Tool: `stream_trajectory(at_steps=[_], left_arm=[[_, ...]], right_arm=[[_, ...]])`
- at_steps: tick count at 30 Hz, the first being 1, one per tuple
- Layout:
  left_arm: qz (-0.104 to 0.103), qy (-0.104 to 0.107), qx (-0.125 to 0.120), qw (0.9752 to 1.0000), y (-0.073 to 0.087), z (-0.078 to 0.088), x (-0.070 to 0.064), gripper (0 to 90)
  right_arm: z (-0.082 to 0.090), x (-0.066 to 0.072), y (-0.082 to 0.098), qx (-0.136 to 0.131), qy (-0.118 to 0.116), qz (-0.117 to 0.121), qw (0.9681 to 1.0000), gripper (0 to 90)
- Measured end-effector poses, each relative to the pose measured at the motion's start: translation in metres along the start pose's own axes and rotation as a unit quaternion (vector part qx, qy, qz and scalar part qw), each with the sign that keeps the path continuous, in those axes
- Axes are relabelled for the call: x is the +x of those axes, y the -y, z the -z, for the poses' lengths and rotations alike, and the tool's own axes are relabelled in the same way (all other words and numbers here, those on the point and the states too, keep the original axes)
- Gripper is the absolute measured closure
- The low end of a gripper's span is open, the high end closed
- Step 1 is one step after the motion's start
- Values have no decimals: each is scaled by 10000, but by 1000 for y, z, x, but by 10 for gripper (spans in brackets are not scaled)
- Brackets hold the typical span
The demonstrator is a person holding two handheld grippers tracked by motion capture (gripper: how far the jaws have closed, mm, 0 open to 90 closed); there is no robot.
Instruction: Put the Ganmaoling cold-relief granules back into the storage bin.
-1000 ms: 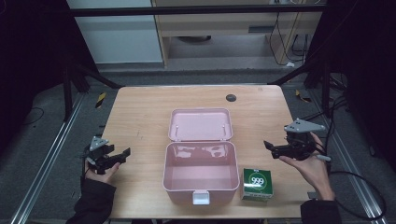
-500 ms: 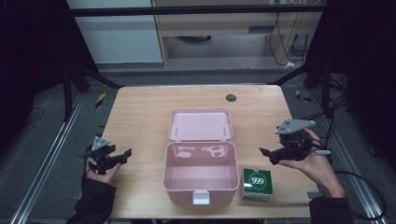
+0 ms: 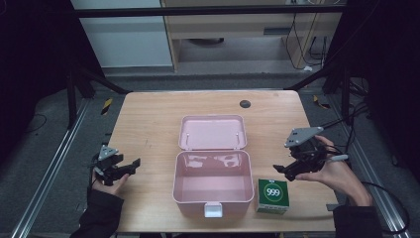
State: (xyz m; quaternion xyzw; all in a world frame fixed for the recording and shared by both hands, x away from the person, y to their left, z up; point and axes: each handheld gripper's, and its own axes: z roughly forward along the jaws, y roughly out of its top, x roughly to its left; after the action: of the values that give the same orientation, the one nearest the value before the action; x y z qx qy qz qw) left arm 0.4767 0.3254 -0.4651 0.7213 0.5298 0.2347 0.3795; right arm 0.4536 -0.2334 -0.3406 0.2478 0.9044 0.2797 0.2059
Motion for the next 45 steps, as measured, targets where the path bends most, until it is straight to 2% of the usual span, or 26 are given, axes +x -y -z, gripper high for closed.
stream_trajectory(at_steps=[9,22,27,34,45], left_arm=[[-18,9,15,10000,0,-1,-1,253],[-71,3,59,10000,0,-2,-2,253],[-82,5,68,9999,0,-2,-2,253],[-94,2,81,9999,1,-2,-2,253],[-101,-1,81,9999,1,-2,-2,253]], right_arm=[[-1,7,-3,266,-276,427,9984,49],[-5,15,0,591,-560,753,9938,42],[-10,20,2,723,-722,912,9906,40],[-15,25,4,869,-840,988,9877,36],[-25,36,9,1094,-1122,1194,9804,29]])
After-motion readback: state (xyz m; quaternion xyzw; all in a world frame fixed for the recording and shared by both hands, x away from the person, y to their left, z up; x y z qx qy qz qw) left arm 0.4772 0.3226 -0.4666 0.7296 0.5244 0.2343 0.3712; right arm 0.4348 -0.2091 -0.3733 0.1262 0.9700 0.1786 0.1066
